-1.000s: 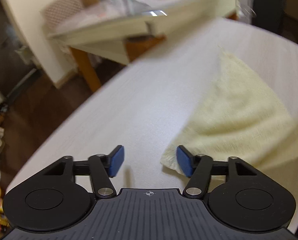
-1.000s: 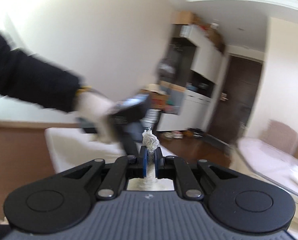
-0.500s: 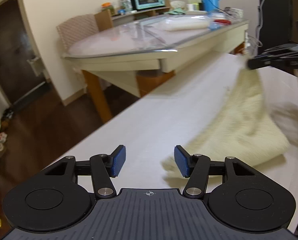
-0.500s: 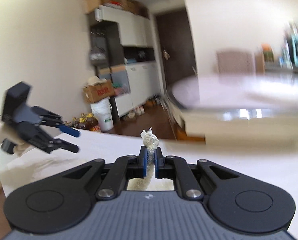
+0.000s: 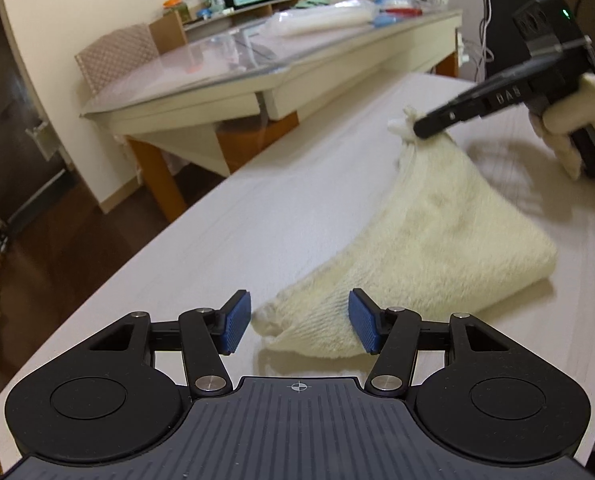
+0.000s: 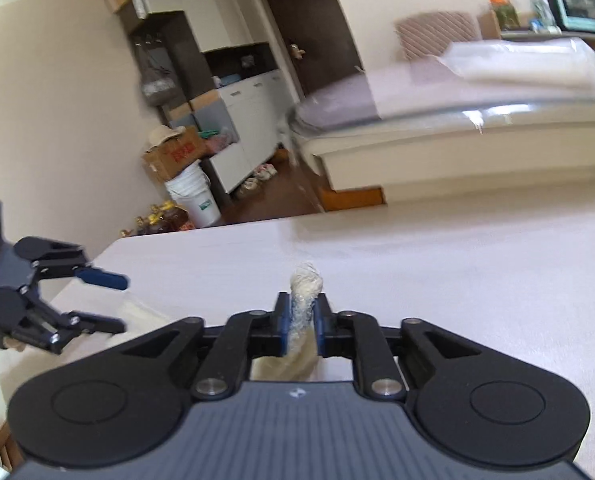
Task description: Fold towel
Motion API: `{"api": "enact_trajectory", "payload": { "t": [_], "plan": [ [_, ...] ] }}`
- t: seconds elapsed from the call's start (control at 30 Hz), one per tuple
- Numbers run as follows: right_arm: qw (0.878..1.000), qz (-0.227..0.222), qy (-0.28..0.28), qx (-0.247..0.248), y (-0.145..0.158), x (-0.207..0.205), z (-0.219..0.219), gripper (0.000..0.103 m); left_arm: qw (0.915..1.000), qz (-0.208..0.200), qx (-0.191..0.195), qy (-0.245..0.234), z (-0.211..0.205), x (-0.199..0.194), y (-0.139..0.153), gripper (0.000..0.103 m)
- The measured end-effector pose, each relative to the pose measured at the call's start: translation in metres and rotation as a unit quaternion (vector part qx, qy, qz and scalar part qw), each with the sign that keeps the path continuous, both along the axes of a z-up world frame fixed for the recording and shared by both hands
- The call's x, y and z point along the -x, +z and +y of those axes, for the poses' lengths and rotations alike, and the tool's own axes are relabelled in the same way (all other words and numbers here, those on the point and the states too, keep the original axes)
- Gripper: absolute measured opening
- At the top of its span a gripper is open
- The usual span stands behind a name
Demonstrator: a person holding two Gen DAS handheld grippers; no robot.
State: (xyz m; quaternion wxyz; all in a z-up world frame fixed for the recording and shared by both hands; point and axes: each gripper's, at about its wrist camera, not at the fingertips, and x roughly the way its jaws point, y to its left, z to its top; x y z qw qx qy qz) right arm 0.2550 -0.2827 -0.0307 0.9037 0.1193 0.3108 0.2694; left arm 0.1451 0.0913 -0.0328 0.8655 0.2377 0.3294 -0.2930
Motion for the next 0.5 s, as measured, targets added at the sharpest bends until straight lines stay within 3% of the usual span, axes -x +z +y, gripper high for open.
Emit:
{"api": "enact_trajectory", "payload": {
  "t": [0.23,0.37,0.5],
  "plan": [
    [0.998,-0.042,-0.038,0.011,0.012,0.027,-0.004,0.028,0.9997,0.000,0.013,0.020,0.005,0.005,0.000,0.059],
    [0.997,-0.061,0.015,0.040,0.021,0.042,0.018,0.028,0.9975,-0.009,0.051,0.047,0.012,0.006,0.011,0.059],
    [0.990,-0.066,0.079,0.096,0.015,0.049,0.044,0.026,0.9974,-0.018,0.025,0.065,0.010,0.003,0.008,0.059]
  ]
}}
